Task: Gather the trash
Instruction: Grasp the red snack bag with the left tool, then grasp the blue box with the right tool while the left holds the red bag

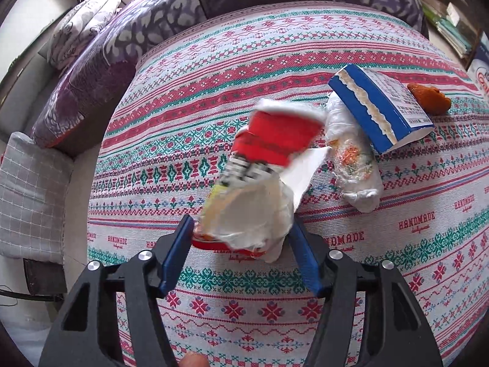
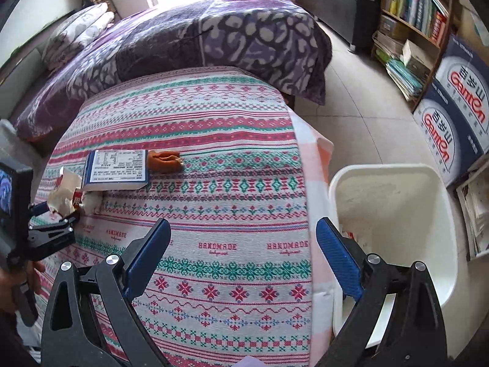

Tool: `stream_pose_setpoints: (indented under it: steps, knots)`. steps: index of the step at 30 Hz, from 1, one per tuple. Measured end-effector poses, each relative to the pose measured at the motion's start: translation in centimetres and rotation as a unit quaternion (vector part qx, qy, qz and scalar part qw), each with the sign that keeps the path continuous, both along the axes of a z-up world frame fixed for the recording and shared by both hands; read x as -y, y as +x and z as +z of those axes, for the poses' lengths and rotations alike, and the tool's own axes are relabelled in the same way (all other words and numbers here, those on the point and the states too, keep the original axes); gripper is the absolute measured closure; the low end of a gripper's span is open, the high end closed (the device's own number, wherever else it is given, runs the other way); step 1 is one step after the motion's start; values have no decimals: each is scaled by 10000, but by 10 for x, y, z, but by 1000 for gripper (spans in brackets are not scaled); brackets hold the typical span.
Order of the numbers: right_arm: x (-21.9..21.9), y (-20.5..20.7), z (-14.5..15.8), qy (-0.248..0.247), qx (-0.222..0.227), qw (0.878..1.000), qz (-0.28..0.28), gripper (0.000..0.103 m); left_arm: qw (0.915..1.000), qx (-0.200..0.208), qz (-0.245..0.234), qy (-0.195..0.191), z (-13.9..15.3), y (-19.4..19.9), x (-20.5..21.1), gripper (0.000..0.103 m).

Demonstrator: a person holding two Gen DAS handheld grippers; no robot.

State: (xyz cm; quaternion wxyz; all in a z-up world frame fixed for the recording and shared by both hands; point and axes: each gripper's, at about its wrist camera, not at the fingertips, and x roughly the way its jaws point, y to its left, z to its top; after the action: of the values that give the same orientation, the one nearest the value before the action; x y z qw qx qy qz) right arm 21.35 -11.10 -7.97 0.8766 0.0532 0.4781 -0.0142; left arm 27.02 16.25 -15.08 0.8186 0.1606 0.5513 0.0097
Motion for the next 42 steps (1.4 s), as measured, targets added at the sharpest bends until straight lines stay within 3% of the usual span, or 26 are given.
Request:
stream_pose_setpoints:
  steps: [5,11,16,20,23,25,26,29,33,37,42]
  knots:
    - [-44,12,-10,-313,143,9965,762,11,9958,226,451,-761,21,-3,-28,52]
    - [-84,34,-16,-682,293,9855,1528,11,9861,567,1004,-1198,55,-7,-58,52]
    - [-131,51,-34,-1897,629,9537,2248,11,9785,688,1309,-1436,73,-10,-72,51]
    - [-159,58,-47,-2404,828,9345,2490,11,9727,710,1534,-1592,78,-6,-82,51]
    - [-173,69,-54,-2537,837,9281,2594,13,9707,706,1594,-1651,78,-4,-85,51]
    - [-177,76,-54,-2496,832,9288,2608,18,9705,692,1600,-1664,78,-5,-85,51]
    - [-178,81,-54,-2420,797,9308,2621,25,9707,696,1605,-1648,78,-5,-85,51]
    - [-179,94,-53,-2059,531,9405,2652,67,9691,710,1650,-1691,79,-6,-87,51]
    - [-167,104,-31,-1537,635,9605,2234,87,9658,841,1725,-1746,86,-8,-90,51]
    - [-144,107,5,-791,777,9800,1655,94,9591,1043,1867,-1854,99,-11,-91,51]
    - [-122,96,39,-207,1039,9867,1234,95,9489,1457,2041,-1917,123,-20,-87,51]
